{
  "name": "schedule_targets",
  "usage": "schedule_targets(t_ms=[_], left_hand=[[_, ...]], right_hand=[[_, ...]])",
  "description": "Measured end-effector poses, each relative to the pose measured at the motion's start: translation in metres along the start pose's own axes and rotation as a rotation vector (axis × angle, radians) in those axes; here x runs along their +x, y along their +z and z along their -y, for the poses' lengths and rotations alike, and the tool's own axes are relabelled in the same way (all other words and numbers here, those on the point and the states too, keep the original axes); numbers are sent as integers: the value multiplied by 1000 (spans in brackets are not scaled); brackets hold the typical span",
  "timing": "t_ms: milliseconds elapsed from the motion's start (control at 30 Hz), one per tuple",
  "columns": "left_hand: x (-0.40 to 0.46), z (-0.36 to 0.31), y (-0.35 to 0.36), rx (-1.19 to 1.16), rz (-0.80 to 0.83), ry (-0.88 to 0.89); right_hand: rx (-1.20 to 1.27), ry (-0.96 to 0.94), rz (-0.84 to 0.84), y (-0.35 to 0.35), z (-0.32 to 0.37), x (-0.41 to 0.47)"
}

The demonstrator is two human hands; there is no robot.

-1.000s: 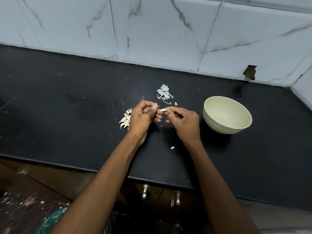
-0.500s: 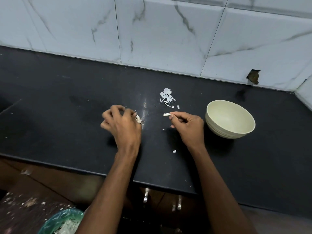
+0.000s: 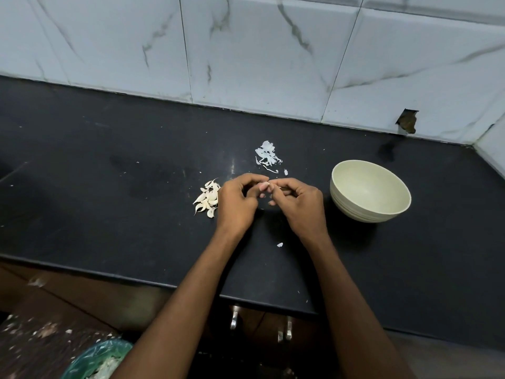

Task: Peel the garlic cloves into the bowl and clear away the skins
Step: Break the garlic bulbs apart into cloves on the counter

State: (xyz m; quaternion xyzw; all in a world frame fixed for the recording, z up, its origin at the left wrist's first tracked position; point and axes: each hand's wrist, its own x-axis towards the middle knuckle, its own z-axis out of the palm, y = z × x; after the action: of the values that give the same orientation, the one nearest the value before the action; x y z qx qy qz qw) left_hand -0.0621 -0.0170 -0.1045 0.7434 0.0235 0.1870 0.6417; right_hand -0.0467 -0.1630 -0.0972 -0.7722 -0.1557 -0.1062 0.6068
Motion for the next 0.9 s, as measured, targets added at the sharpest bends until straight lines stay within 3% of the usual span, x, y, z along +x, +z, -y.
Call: schedule_targets(t_ms=[300,667,900], left_hand=[[2,-2,-1,-195,29,-69],[4,2,-6,-221,59,-83],[5,4,-6,-216,97,-79]], right_hand=[[-24,-26,-9,0,-2,0],[-84,-33,67,-3,2,-2],[-131,-5,28,-2,-2,-1]])
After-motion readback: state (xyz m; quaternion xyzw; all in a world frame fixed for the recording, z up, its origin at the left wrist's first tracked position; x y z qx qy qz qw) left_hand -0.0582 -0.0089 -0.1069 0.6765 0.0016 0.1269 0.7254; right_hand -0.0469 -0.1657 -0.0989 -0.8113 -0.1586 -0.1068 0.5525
